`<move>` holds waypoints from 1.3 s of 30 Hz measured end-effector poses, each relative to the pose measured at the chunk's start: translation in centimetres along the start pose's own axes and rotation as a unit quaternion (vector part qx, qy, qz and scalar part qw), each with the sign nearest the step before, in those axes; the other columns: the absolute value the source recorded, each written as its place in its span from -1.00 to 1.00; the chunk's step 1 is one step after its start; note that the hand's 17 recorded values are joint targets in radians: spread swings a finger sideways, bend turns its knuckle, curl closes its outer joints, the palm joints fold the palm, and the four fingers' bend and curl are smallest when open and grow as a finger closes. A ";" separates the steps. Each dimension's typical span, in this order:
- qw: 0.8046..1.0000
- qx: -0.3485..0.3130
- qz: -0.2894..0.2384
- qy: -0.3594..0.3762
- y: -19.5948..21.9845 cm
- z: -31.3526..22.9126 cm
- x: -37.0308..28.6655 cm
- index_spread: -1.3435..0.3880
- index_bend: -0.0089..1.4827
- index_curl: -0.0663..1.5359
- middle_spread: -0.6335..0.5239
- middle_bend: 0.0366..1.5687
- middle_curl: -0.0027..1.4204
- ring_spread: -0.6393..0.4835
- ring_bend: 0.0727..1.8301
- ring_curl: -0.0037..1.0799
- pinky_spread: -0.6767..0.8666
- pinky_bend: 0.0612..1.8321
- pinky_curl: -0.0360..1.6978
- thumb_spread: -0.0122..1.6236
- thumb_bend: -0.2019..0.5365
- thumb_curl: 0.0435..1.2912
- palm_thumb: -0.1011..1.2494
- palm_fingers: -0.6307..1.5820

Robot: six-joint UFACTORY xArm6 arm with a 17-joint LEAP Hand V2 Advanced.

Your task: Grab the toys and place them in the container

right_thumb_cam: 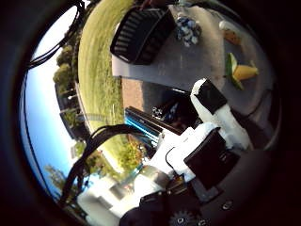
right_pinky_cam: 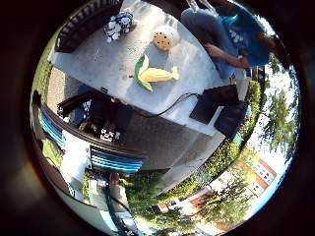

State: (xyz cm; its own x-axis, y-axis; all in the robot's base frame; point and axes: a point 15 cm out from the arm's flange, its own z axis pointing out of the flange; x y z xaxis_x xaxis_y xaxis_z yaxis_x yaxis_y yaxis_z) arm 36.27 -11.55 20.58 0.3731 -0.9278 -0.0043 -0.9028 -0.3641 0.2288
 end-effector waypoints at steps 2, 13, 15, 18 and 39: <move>1.000 -0.005 -0.010 0.015 -0.6 0.3 2.4 0.29 -0.80 -0.31 0.11 -0.81 -0.53 0.57 -0.74 -0.36 0.39 -0.81 -0.67 0.44 -0.53 -0.43 0.27 -0.24; 0.991 -0.101 -0.061 0.066 -4.2 5.3 11.8 0.33 -0.80 -0.45 0.07 -0.79 -0.49 0.55 -0.76 -0.38 0.39 -0.80 -0.66 0.37 -0.55 -0.47 0.17 -0.26; 0.989 -0.120 -0.066 0.059 -4.5 7.5 12.0 0.35 -0.82 -0.48 0.06 -0.78 -0.48 0.55 -0.76 -0.37 0.40 -0.79 -0.65 0.37 -0.55 -0.48 0.16 -0.27; 0.986 -0.143 -0.071 0.043 -4.7 10.7 12.0 0.37 -0.87 -0.54 0.07 -0.78 -0.47 0.55 -0.73 -0.36 0.43 -0.71 -0.63 0.34 -0.59 -0.52 0.09 -0.27; 0.970 -0.221 -0.028 0.096 -6.6 23.2 16.5 0.38 -0.79 -0.64 0.12 -0.79 -0.41 0.52 -0.60 -0.29 0.52 -0.51 -0.62 0.29 -0.52 -0.56 0.10 -0.31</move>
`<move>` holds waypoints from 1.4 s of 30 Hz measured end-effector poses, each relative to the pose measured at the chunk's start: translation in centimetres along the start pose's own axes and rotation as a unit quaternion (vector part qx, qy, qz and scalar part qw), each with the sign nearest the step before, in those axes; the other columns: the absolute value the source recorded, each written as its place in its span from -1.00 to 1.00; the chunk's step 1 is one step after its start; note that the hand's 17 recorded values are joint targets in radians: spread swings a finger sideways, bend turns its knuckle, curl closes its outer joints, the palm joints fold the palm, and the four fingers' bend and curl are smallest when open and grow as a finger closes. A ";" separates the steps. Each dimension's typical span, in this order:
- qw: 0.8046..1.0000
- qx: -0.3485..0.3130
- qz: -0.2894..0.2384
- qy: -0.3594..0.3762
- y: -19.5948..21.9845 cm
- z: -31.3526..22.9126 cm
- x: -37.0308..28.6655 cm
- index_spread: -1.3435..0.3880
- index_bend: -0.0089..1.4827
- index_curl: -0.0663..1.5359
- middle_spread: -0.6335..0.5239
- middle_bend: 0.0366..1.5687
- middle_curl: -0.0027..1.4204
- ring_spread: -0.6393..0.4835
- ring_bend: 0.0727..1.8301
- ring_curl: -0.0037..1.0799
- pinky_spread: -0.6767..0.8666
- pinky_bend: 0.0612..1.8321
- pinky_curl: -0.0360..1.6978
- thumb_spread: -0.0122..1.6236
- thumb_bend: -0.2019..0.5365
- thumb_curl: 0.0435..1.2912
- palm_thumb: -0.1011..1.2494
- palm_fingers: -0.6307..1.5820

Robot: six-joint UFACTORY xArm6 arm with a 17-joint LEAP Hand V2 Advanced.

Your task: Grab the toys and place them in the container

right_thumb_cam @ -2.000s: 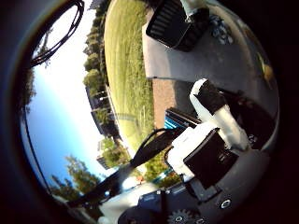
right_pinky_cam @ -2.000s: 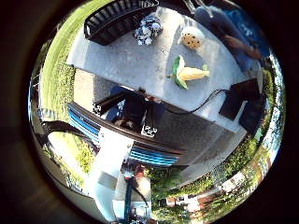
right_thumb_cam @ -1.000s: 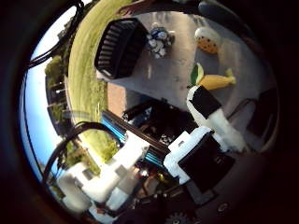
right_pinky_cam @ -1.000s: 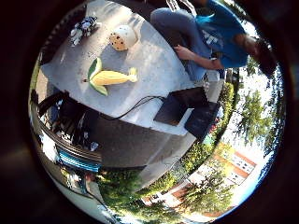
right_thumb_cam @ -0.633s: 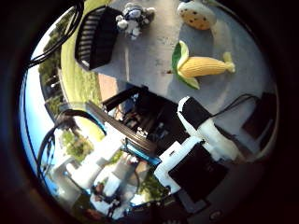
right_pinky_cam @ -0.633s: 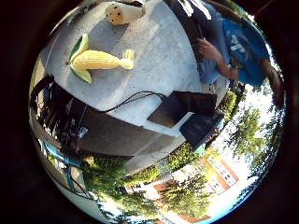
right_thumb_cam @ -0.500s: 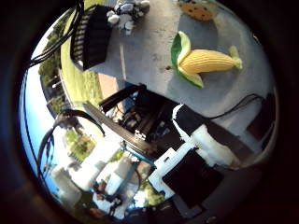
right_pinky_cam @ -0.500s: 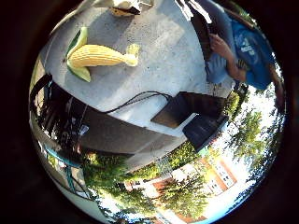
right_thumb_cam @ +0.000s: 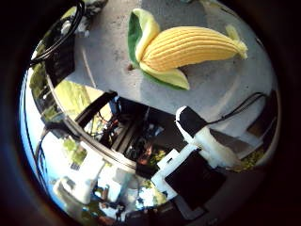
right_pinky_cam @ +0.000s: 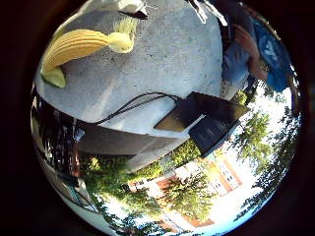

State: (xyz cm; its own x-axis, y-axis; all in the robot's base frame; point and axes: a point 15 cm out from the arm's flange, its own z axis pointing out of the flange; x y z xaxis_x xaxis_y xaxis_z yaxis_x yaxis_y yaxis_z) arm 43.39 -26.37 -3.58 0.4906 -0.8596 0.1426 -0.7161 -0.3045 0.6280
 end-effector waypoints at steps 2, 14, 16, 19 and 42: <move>1.000 -0.005 0.001 0.000 -0.3 0.8 -0.1 0.38 -0.79 -0.64 0.12 -0.79 -0.40 0.52 -0.60 -0.29 0.52 -0.51 -0.62 0.29 -0.53 -0.56 0.11 -0.31; 1.000 0.011 -0.004 0.018 -2.9 3.1 -0.7 0.34 -0.81 -0.63 -0.06 -0.62 -0.29 0.41 -0.47 -0.22 0.50 -0.48 -0.65 0.31 -0.52 -0.53 0.22 -0.06; 1.000 0.015 -0.007 0.019 -3.2 3.3 -0.9 0.29 -0.87 -0.69 -0.11 -0.52 -0.22 0.34 -0.24 -0.10 0.44 -0.48 -0.65 0.31 -0.52 -0.53 0.24 0.02; 0.999 0.020 -0.016 0.023 -3.4 3.7 -1.1 0.19 -0.84 -0.78 -0.20 -0.33 -0.08 0.23 0.09 0.13 0.36 -0.48 -0.63 0.30 -0.52 -0.51 0.26 0.02; 1.000 0.027 0.012 -0.006 1.7 0.8 -0.3 -0.45 0.14 -0.93 -0.50 0.30 0.69 -0.11 0.45 0.68 0.14 0.60 -0.03 0.38 -0.43 -0.24 0.67 0.37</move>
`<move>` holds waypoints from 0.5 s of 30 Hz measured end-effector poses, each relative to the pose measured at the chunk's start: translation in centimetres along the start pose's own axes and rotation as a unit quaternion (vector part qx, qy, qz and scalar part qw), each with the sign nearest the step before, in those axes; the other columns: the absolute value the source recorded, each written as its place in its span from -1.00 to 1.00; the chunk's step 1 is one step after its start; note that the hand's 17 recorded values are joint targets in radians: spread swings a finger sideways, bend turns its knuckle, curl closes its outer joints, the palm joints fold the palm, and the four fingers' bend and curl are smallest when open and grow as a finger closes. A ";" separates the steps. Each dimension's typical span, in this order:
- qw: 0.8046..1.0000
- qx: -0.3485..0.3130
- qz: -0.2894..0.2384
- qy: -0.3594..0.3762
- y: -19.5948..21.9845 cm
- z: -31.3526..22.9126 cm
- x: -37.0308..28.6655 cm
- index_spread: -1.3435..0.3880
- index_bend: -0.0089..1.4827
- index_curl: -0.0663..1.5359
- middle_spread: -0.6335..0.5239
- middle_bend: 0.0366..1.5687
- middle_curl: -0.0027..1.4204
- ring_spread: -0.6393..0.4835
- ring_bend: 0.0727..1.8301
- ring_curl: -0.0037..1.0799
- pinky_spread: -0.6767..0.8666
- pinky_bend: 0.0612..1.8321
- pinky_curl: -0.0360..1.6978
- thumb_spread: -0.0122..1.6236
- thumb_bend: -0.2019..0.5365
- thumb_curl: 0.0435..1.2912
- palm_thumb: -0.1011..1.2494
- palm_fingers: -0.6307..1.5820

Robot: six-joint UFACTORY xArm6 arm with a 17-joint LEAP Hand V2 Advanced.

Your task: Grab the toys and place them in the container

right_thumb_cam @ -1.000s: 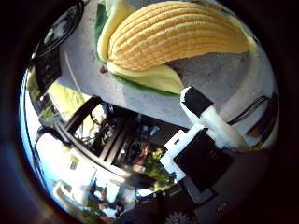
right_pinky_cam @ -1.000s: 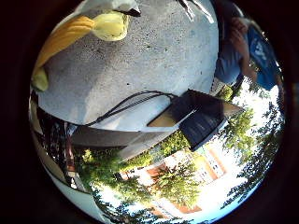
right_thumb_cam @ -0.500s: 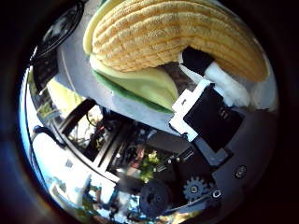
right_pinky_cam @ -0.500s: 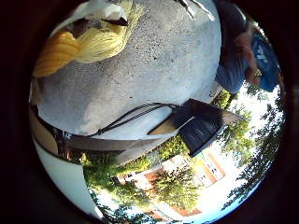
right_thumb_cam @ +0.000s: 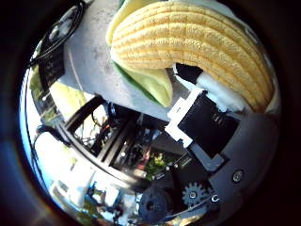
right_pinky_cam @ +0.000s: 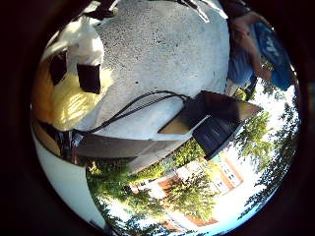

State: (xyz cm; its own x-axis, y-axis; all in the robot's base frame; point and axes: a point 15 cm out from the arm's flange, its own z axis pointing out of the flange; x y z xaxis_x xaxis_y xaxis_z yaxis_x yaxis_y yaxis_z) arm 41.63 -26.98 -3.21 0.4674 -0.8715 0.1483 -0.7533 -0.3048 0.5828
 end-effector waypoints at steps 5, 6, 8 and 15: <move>0.999 -0.030 0.003 -0.012 4.2 -3.6 -0.6 -0.51 0.28 -0.93 -0.49 0.34 0.73 -0.13 0.47 0.71 0.11 0.62 0.02 0.43 -0.46 -0.17 0.70 0.36; 0.999 -0.029 0.002 -0.020 4.8 -4.7 -1.0 -0.52 0.30 -0.93 -0.49 0.35 0.74 -0.13 0.48 0.71 0.10 0.62 0.03 0.43 -0.47 -0.16 0.70 0.35; 0.999 -0.020 -0.011 -0.040 5.5 -7.2 -2.2 -0.53 0.35 -0.93 -0.49 0.37 0.75 -0.14 0.49 0.72 0.09 0.63 0.04 0.44 -0.48 -0.14 0.70 0.34; 0.991 0.029 -0.063 -0.118 7.8 -17.5 -9.0 -0.56 0.46 -0.94 -0.48 0.42 0.77 -0.15 0.52 0.74 0.07 0.64 0.08 0.46 -0.49 -0.06 0.69 0.32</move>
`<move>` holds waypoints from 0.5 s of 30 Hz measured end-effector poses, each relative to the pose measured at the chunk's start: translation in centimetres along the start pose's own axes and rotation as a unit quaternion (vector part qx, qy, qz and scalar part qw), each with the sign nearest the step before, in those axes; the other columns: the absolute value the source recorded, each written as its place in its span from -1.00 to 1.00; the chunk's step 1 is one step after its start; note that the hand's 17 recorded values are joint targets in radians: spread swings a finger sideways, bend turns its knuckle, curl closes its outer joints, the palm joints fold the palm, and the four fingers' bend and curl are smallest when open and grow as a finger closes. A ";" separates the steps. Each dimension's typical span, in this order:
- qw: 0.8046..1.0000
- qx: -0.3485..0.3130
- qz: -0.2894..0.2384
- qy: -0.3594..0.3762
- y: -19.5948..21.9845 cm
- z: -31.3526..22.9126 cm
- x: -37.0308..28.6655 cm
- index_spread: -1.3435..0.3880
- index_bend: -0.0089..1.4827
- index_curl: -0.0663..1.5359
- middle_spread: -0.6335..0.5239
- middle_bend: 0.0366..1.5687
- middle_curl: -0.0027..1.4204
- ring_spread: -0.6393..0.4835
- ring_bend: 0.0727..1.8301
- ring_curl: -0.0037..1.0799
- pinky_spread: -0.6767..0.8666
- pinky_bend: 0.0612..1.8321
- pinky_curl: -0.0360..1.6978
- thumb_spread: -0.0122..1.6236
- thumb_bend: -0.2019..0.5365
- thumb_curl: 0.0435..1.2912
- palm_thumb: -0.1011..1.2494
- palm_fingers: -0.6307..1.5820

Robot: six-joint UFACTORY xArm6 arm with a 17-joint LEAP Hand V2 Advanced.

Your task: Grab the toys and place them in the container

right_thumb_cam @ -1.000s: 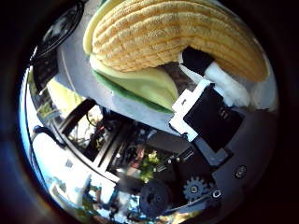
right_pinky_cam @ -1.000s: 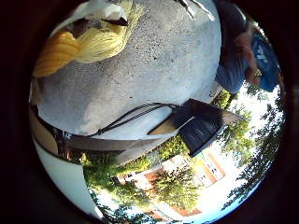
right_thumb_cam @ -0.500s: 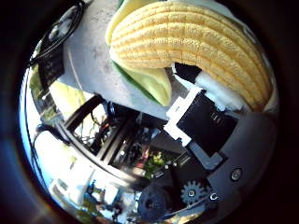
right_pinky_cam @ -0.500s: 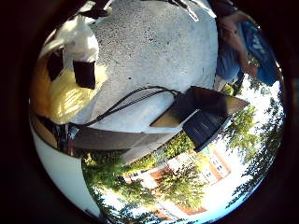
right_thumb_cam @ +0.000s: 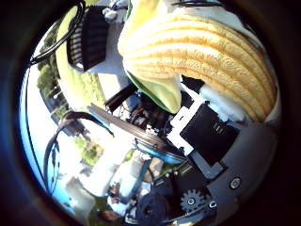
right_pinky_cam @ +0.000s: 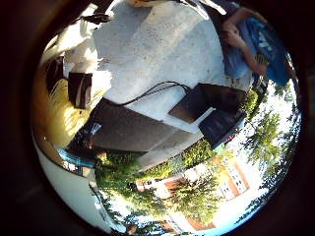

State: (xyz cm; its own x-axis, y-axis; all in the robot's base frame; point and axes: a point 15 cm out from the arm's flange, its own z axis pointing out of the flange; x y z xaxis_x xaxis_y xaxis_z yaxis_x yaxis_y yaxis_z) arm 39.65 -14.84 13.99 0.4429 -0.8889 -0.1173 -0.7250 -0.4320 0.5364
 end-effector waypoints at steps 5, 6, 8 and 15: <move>0.997 0.045 -0.055 -0.010 -1.2 -6.2 -8.1 -0.57 0.51 -0.94 -0.46 0.45 0.76 -0.15 0.54 0.74 0.06 0.66 0.10 0.47 -0.49 -0.02 0.68 0.31; 0.996 0.050 -0.067 -0.009 -1.5 -7.1 -9.7 -0.57 0.52 -0.94 -0.45 0.45 0.76 -0.15 0.54 0.74 0.06 0.66 0.10 0.47 -0.49 -0.02 0.68 0.31; 0.994 0.060 -0.092 -0.008 -2.3 -8.6 -13.0 -0.57 0.53 -0.94 -0.44 0.46 0.76 -0.15 0.55 0.74 0.05 0.67 0.11 0.47 -0.49 0.00 0.67 0.30; 0.982 0.097 -0.159 -0.015 -6.3 -11.7 -24.5 -0.57 0.58 -0.94 -0.42 0.49 0.75 -0.15 0.57 0.74 0.04 0.68 0.13 0.47 -0.49 0.04 0.66 0.28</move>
State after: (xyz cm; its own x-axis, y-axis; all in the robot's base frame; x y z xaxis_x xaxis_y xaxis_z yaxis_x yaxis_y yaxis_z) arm 39.54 11.47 23.30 0.6501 -0.7065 -0.2795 -0.6398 -0.7075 0.3003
